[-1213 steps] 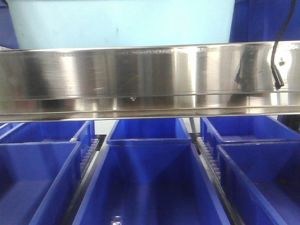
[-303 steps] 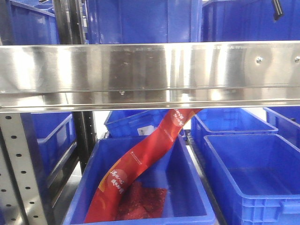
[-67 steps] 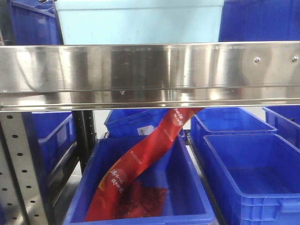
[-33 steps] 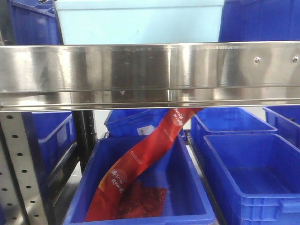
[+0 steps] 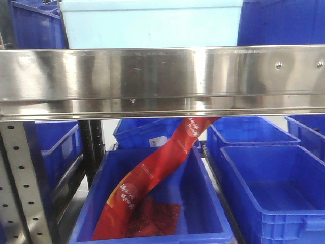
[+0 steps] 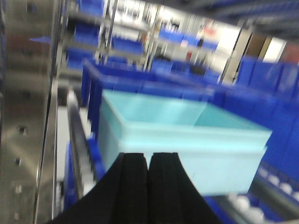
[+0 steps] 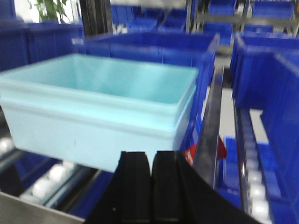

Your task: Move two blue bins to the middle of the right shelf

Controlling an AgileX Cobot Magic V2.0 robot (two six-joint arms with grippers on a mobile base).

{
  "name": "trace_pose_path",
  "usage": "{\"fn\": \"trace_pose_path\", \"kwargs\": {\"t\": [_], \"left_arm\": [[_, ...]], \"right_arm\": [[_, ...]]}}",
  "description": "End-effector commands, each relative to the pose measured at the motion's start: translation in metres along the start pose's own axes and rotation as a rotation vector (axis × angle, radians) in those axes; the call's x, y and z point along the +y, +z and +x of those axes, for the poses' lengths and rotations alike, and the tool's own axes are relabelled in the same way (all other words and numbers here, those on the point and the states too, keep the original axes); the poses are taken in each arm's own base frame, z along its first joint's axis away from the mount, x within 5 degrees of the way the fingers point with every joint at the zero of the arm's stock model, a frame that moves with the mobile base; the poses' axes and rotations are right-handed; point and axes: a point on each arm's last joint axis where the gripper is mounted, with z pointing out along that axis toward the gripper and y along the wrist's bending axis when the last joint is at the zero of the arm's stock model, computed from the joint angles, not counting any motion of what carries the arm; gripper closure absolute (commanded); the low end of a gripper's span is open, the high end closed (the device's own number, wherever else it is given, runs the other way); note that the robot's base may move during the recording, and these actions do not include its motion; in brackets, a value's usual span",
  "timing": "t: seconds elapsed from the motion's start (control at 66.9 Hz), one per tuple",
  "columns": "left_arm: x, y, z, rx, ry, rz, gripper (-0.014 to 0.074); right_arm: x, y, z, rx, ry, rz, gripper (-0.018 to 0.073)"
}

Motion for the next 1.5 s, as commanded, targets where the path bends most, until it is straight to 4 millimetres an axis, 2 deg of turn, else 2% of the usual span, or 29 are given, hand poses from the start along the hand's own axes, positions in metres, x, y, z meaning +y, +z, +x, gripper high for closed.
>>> {"fn": "trace_pose_path", "kwargs": {"t": [0.0, 0.179, 0.538, 0.628, 0.703, 0.762, 0.912, 0.987, 1.136, 1.286, 1.361, 1.48], "left_arm": [[-0.002, -0.014, -0.009, -0.085, 0.001, 0.02, 0.0707], [-0.004, -0.031, -0.018, -0.167, 0.001, 0.035, 0.0707], [-0.004, -0.032, -0.019, -0.171, 0.001, 0.035, 0.0707], [-0.004, -0.032, -0.019, -0.171, 0.001, 0.035, 0.0707], [-0.004, -0.032, -0.019, -0.171, 0.001, 0.035, 0.0707], [-0.004, -0.032, -0.019, -0.171, 0.001, 0.035, 0.0707], [-0.004, -0.032, -0.019, -0.171, 0.001, 0.035, 0.0707], [-0.004, -0.032, -0.019, -0.171, 0.001, 0.035, 0.0707], [-0.004, -0.032, -0.019, -0.171, 0.001, 0.035, 0.0707], [-0.004, -0.032, -0.019, -0.171, 0.001, 0.035, 0.0707], [-0.004, -0.032, -0.019, -0.171, 0.001, 0.035, 0.0707], [-0.004, -0.032, -0.019, -0.171, 0.001, 0.035, 0.0707]], "right_arm": [[0.0, -0.011, -0.009, -0.075, -0.018, -0.006, 0.0724], [0.001, -0.019, -0.018, -0.16, -0.018, -0.019, 0.0724], [0.002, -0.02, -0.022, -0.203, -0.018, -0.028, 0.0724], [0.0, -0.03, -0.021, -0.228, -0.04, -0.014, 0.0724], [-0.006, -0.044, -0.016, -0.276, -0.189, 0.044, 0.0724], [-0.013, -0.058, -0.01, -0.322, -0.222, 0.106, 0.0724], [-0.027, -0.077, 0.031, -0.303, -0.195, 0.238, 0.0724], [-0.03, -0.083, 0.06, -0.258, -0.179, 0.28, 0.0724], [-0.031, -0.094, 0.112, -0.217, -0.079, 0.305, 0.0724], [-0.029, -0.102, 0.159, -0.19, -0.072, 0.31, 0.0724], [-0.029, -0.105, 0.177, -0.175, -0.07, 0.313, 0.0724], [-0.026, -0.111, 0.182, -0.16, -0.04, 0.303, 0.0724]]}}
